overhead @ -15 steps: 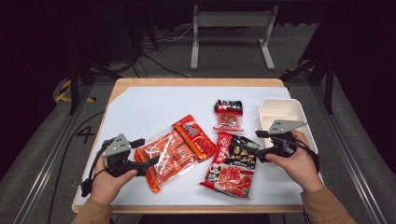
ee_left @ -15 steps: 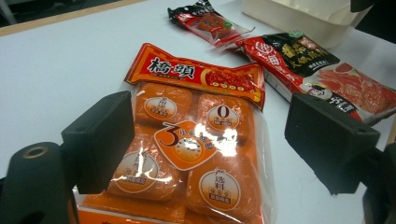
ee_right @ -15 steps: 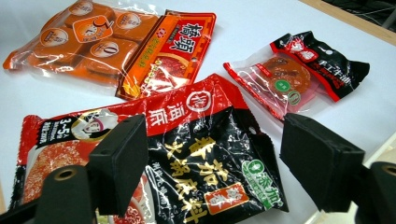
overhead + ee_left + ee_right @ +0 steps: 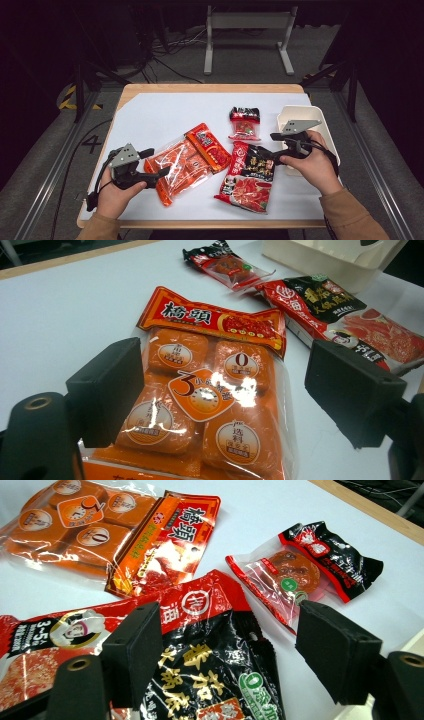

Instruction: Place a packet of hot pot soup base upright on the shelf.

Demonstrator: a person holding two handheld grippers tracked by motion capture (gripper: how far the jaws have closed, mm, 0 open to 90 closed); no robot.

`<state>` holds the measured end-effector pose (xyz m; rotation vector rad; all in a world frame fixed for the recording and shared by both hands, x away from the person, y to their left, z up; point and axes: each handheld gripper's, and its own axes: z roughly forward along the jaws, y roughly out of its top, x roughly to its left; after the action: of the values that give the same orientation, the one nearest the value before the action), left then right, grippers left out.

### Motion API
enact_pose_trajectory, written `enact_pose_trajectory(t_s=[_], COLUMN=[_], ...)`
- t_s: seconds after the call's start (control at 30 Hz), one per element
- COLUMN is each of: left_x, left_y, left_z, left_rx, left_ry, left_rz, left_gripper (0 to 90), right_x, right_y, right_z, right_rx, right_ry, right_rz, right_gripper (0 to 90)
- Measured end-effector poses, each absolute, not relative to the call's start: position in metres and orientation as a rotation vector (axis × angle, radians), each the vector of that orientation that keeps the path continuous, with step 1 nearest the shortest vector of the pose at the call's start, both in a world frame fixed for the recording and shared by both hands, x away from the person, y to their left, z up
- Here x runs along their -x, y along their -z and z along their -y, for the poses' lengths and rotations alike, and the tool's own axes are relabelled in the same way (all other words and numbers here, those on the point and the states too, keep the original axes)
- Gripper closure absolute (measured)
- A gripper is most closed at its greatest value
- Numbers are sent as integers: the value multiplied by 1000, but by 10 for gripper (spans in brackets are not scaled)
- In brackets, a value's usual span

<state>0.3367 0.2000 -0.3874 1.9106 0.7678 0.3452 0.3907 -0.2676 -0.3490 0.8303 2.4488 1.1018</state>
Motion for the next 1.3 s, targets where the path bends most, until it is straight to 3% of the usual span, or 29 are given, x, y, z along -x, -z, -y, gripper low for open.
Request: enact_pose_trajectory(t_s=[0.43, 1.0, 1.3], left_x=[-337, -336, -337], left_y=[389, 393, 393], left_z=[-199, -197, -198], left_rx=[-1926, -1939, -1939], left_ry=[-341, -331, -340], left_rz=[-774, -779, -775], left_gripper=[170, 170, 169], right_x=[-415, -433, -436], right_y=[359, 373, 373], right_z=[260, 241, 222], right_rx=[-978, -1073, -1002], right_ry=[-962, -744, -816], right_rz=[-2536, -2679, -2662], right_gripper=[181, 233, 257])
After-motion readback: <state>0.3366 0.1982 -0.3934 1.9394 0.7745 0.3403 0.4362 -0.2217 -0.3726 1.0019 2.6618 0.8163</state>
